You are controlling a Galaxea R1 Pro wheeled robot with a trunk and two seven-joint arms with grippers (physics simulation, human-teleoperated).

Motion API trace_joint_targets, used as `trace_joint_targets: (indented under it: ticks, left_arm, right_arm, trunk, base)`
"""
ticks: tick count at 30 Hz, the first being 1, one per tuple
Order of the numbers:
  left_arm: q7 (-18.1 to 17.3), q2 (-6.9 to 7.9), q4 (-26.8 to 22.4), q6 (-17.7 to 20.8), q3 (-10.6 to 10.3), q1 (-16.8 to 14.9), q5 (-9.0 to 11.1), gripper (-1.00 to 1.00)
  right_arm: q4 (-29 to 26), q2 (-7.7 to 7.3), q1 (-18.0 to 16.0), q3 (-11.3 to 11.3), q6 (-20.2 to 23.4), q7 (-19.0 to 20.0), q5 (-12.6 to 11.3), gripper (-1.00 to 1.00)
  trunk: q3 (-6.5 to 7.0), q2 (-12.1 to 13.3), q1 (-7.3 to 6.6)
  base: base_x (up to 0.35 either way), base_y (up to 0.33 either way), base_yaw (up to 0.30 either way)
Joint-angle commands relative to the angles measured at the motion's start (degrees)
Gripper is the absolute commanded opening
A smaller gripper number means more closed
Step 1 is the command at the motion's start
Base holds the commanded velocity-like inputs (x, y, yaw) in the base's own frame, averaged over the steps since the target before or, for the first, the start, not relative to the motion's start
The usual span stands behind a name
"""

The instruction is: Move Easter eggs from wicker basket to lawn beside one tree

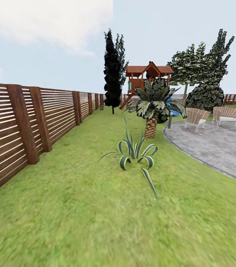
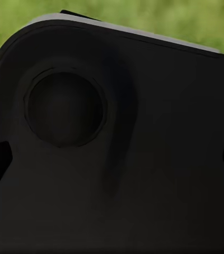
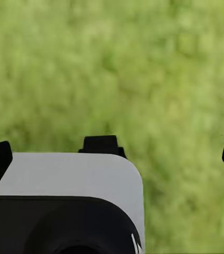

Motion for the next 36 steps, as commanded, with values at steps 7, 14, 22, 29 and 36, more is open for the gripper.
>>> trace_joint_targets:
  ticks: [7, 14, 22, 29, 36]
  left_arm:
    - [-0.3, -0.01, -0.08, -0.04, 0.19, 0.03, 0.6, 1.0]
    - [-0.3, -0.01, -0.08, -0.04, 0.19, 0.03, 0.6, 1.0]
    - [-0.3, -0.01, -0.08, -0.02, 0.16, 0.03, 0.6, 1.0]
    - [-0.3, -0.01, -0.08, -0.04, 0.19, 0.03, 0.6, 1.0]
    - [-0.3, -0.01, -0.08, -0.04, 0.19, 0.03, 0.6, 1.0]
  right_arm:
    - [0.05, 0.0, -0.02, -0.28, -0.22, 0.04, 0.04, 1.0]
    - [0.05, 0.0, -0.04, -0.28, -0.22, 0.04, 0.05, 1.0]
    - [0.05, 0.0, -0.03, -0.27, -0.22, 0.04, 0.05, 1.0]
    - [0.05, 0.0, -0.04, -0.28, -0.22, 0.04, 0.05, 1.0]
    - [0.05, 0.0, -0.05, -0.28, -0.22, 0.04, 0.04, 1.0]
  trunk:
    - [-0.05, -0.02, 0.02]
    - [-0.05, -0.02, 0.02]
    - [-0.05, -0.02, 0.02]
    - [-0.05, -0.02, 0.02]
    - [-0.05, -0.02, 0.02]
  base:
    - [0.25, 0.263, 0.0]
    - [0.25, 0.263, 0.0]
    - [0.25, 0.263, 0.0]
    - [0.25, 0.263, 0.0]
    - [0.25, 0.263, 0.0]
